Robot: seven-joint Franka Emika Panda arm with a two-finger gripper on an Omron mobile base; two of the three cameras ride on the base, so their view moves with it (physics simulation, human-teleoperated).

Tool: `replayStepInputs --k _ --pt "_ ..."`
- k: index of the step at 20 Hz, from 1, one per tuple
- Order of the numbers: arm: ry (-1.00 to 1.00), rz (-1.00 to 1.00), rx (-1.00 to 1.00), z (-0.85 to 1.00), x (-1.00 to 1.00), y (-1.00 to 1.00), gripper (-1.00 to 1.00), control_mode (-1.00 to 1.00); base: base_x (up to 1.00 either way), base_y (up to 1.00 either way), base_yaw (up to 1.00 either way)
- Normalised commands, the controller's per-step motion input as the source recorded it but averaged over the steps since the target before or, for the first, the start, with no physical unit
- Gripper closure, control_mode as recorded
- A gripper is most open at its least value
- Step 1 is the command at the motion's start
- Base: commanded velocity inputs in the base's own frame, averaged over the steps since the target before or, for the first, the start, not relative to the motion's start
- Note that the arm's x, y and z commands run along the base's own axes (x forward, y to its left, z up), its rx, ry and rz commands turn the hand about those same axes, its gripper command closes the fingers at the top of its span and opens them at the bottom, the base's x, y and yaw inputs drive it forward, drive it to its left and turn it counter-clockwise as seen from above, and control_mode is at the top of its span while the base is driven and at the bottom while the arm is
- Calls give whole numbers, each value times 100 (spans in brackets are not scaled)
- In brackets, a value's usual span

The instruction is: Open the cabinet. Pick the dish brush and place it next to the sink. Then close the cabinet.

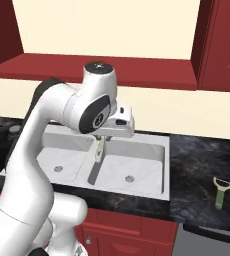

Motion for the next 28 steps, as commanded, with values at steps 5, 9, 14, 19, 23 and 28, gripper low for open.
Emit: replayStepInputs --k 5,9,14,19,23,28 --pt "4 0 -2 -49 4 -88 100 -100 0 0 0" --pt "11 -1 -7 -47 42 -66 100 -100 0 0 0" --pt "15 -10 -5 -59 49 -61 100 -100 0 0 0" --pt "5 -7 0 -50 34 -59 100 -100 0 0 0" --pt "3 0 0 -41 45 -40 100 -100 0 0 0" --pt "7 0 0 -48 43 -32 100 -100 0 0 0"
